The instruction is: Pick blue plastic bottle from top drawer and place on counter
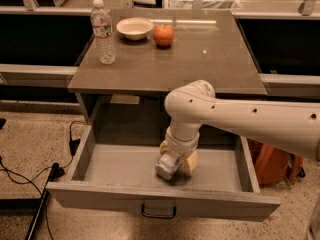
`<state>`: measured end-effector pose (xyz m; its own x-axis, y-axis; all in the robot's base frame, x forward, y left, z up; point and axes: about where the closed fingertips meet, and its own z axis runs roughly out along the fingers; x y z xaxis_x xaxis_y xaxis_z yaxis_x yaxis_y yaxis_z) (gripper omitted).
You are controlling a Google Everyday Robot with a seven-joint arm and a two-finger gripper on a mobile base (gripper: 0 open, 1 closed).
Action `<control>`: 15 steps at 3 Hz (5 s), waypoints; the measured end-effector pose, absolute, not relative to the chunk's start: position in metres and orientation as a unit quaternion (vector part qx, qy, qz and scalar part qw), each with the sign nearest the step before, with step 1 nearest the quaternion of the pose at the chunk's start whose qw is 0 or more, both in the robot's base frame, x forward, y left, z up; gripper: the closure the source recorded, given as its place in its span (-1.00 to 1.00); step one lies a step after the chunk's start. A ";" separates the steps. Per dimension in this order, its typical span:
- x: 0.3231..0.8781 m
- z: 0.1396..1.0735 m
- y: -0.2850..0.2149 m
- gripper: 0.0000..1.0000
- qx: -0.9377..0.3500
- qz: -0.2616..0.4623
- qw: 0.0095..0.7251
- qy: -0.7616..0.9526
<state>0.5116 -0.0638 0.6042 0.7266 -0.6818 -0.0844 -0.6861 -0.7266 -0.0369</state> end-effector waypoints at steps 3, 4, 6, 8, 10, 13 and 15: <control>0.509 0.679 -0.047 1.00 -0.906 0.068 0.139 0.394; 0.507 0.731 -0.049 1.00 -0.898 0.026 0.163 0.408; 0.501 0.794 -0.055 1.00 -0.876 -0.055 0.182 0.442; 0.506 0.799 -0.059 1.00 -0.878 -0.066 0.173 0.442; 0.557 0.842 -0.088 1.00 -0.865 -0.115 0.124 0.472; 0.635 0.830 -0.120 1.00 -0.827 -0.058 0.123 0.546; 0.686 0.859 -0.125 1.00 -0.800 -0.033 0.192 0.567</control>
Offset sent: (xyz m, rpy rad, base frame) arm -0.0039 0.0280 0.0514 0.2721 0.0857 -0.0446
